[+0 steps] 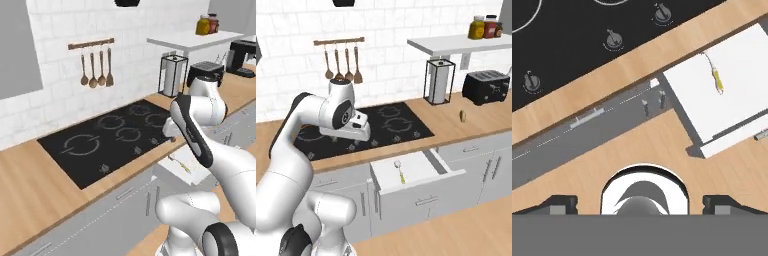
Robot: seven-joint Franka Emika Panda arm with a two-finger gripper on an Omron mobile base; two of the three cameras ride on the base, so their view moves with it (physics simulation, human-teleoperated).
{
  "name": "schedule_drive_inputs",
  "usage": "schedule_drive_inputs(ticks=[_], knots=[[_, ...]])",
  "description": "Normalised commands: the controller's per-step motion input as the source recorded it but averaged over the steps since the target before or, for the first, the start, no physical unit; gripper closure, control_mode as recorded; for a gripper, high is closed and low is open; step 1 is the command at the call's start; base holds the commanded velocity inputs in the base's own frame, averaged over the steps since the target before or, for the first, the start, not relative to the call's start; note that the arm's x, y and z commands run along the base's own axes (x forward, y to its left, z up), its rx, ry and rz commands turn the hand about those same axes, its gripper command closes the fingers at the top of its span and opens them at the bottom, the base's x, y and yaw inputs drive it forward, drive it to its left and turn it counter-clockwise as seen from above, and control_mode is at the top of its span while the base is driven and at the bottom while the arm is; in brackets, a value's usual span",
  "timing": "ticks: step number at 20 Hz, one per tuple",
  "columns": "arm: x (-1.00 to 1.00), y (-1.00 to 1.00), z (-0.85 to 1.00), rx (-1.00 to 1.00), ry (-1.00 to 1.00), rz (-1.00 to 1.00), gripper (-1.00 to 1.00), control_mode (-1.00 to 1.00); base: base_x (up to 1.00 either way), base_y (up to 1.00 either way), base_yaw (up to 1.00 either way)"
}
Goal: Pick the dish brush from the drawer and place it on the counter.
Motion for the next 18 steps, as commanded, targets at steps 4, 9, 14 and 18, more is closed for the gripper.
schedule_drive_inputs(ticks=[4, 9, 14, 18], knots=[[0.0, 0.0, 0.0, 0.0, 0.0, 0.0, -1.0, 1.0, 0.01, 0.0, -0.78], [0.0, 0.0, 0.0, 0.0, 0.0, 0.0, -1.0, 1.0, 0.0, 0.23, -0.71], [0.0, 0.0, 0.0, 0.0, 0.0, 0.0, -1.0, 1.0, 0.0, 0.51, -0.59], [0.0, 0.0, 0.0, 0.0, 0.0, 0.0, -1.0, 1.0, 0.0, 0.94, -0.39]])
